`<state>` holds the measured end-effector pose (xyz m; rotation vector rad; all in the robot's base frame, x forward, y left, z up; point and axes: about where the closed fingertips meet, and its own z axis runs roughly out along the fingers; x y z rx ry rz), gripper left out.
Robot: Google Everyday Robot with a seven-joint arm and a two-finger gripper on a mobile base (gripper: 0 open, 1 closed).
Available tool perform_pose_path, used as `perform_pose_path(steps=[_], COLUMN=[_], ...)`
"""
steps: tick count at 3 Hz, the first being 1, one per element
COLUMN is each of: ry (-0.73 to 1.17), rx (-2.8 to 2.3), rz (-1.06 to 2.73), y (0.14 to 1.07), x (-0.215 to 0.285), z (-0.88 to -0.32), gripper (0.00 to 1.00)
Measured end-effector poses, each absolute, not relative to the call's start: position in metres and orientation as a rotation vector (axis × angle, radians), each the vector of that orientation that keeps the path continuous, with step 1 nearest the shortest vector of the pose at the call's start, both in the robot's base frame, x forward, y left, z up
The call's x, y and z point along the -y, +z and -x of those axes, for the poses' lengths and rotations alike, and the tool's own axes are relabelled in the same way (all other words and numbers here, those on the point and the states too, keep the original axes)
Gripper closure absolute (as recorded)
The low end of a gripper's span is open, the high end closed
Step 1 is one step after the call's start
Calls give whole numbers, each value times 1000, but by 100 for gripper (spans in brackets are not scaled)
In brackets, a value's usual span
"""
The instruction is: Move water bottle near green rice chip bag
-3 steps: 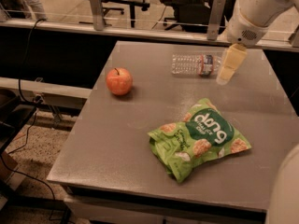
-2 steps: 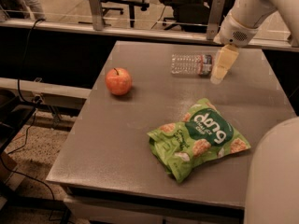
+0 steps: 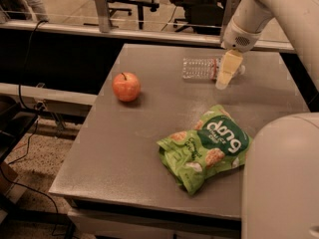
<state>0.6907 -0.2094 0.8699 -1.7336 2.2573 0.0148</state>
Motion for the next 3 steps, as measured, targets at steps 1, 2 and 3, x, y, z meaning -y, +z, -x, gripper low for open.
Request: perform_pose_path(steps=[1, 2, 3], ry=[7, -4, -10], rx=[-2268, -2277, -2280], rz=[1765, 1802, 1829], y=[861, 855, 853], x=[201, 198, 200], z=[-698, -701, -702], gripper=[0, 15, 39])
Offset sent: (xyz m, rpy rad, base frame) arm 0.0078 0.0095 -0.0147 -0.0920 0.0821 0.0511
